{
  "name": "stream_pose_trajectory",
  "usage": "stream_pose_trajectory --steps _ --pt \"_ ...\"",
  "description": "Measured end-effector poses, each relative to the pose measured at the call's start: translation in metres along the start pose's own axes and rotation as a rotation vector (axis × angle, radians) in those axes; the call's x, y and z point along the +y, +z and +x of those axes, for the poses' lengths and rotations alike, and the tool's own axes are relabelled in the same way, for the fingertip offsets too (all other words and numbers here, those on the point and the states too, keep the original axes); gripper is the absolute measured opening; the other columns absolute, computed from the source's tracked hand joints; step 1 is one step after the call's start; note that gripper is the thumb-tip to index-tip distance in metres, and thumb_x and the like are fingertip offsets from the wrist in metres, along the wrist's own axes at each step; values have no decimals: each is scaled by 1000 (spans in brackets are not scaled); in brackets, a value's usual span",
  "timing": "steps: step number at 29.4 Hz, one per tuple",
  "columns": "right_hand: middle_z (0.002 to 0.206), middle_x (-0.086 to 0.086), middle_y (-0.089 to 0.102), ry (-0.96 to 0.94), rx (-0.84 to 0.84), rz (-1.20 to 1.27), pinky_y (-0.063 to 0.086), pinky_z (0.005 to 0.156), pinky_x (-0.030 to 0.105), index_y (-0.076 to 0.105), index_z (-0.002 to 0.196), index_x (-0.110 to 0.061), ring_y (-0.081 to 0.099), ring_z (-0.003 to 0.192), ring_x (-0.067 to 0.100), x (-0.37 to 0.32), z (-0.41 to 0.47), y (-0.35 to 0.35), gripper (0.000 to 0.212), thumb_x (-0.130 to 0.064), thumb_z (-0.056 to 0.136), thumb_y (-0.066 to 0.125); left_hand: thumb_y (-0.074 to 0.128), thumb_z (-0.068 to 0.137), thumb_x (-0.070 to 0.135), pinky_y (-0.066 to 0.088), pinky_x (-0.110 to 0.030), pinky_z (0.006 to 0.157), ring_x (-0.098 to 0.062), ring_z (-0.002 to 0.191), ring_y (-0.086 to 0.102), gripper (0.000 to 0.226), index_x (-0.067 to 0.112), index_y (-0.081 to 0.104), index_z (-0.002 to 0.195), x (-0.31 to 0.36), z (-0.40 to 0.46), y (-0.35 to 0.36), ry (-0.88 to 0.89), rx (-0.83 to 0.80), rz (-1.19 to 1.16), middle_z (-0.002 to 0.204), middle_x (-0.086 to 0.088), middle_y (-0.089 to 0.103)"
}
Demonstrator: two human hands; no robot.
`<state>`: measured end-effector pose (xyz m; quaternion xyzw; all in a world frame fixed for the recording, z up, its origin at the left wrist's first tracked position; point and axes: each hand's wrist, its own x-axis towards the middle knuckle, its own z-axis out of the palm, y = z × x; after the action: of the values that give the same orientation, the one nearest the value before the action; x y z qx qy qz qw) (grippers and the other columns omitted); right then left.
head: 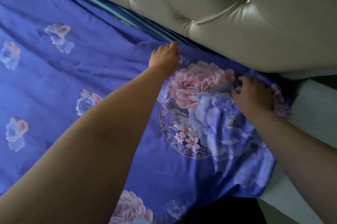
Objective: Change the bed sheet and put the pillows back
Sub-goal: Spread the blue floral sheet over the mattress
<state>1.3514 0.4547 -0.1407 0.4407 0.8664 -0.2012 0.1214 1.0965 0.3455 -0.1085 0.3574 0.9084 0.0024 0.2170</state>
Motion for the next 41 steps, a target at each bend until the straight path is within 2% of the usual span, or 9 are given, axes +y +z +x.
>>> stream_pose_trajectory --steps 3,7,11,14,24,28,32,36,41 --pt "110 21 57 -74 108 -16 43 80 47 66 96 -8 50 103 41 0 2 1 17 -18 86 57 42 93 18 41 -40 78 -37 107 58 55 29 25 144 -4 21 -5 -38 -182 83 119 -18 60" --pt "137 15 50 -301 154 127 46 89 47 65 83 -4 52 115 38 -3 8 8 7 -9 83 61 47 90 19 39 -38 75 -37 111 56 69 42 14 147 -5 35 -7 -52 -240 234 125 -16 57" --pt "148 11 38 -263 65 153 41 101 47 47 134 -12 47 124 37 -1 23 12 55 -9 82 62 53 89 14 43 -43 85 -36 119 49 56 23 33 140 -4 43 -7 -21 -136 523 132 -15 47" --pt "138 18 42 -143 -32 -7 47 85 46 18 150 -22 55 111 41 -11 33 12 75 -8 87 56 58 87 19 42 -43 90 -32 124 40 42 21 53 129 -3 44 -9 58 -140 684 143 -10 29" --pt "142 8 34 -162 -47 -67 44 63 37 58 103 -8 63 89 36 -26 21 4 19 -9 85 54 72 70 35 44 -36 72 -27 90 61 39 26 59 106 -12 39 -40 175 -561 738 83 5 59" --pt "118 16 55 -174 -60 -142 46 61 36 48 111 -6 66 87 34 -19 16 -2 24 -12 88 51 57 85 23 47 -41 79 -33 109 60 34 20 58 119 -9 39 -51 221 -287 671 120 -7 59" --pt "116 20 56 91 -90 -121 45 72 37 52 115 -9 63 98 39 6 11 -15 26 -20 91 54 56 84 16 42 -38 64 -40 91 61 27 9 65 109 4 38 -58 168 25 555 136 -14 36" --pt "124 24 41 371 -41 43 47 82 45 60 108 -6 60 95 45 27 -9 -31 25 -22 89 55 51 83 9 43 -36 67 -39 99 62 29 7 59 110 12 30 -52 72 72 496 117 -16 59" --pt "103 25 66 548 -86 274 50 81 44 62 106 -7 66 91 40 56 -13 -40 35 -35 89 53 50 79 17 38 -32 70 -37 102 59 28 6 59 103 17 44 -53 -232 116 -15 109 -17 64"
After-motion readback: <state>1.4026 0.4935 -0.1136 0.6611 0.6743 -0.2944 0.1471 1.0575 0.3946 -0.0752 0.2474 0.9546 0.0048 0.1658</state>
